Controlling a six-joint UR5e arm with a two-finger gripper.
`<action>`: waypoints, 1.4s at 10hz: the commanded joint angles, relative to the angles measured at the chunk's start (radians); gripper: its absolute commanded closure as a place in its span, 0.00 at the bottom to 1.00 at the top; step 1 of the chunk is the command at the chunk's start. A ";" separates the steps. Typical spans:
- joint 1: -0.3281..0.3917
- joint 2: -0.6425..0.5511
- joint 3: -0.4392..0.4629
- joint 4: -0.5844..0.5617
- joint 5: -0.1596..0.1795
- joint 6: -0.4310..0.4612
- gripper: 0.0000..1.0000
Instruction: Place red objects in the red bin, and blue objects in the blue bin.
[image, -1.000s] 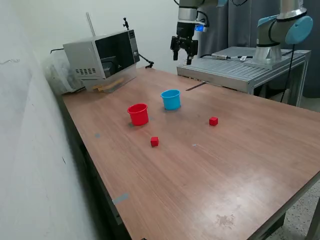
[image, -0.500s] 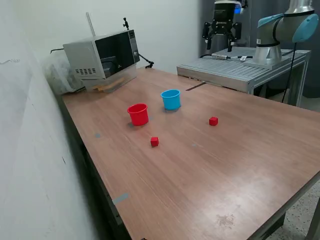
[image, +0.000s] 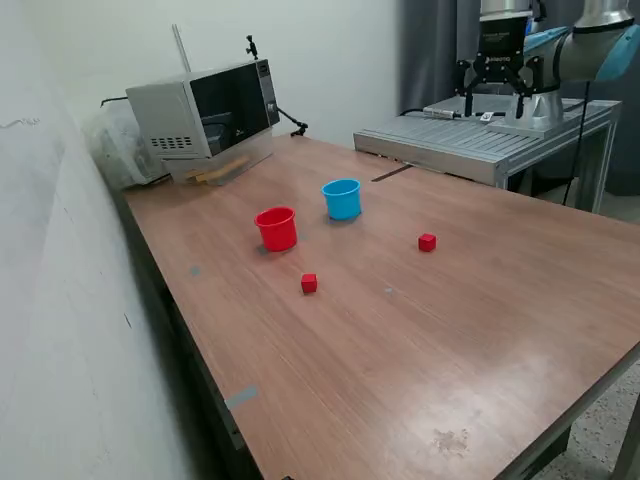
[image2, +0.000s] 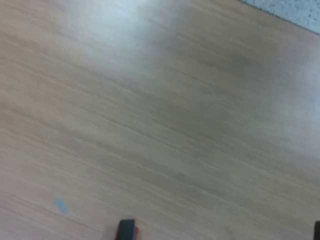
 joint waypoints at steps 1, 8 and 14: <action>0.015 0.194 -0.077 -0.121 0.024 0.015 0.00; -0.097 0.417 -0.144 -0.294 0.026 0.005 0.00; -0.105 0.465 -0.141 -0.343 0.033 0.006 0.00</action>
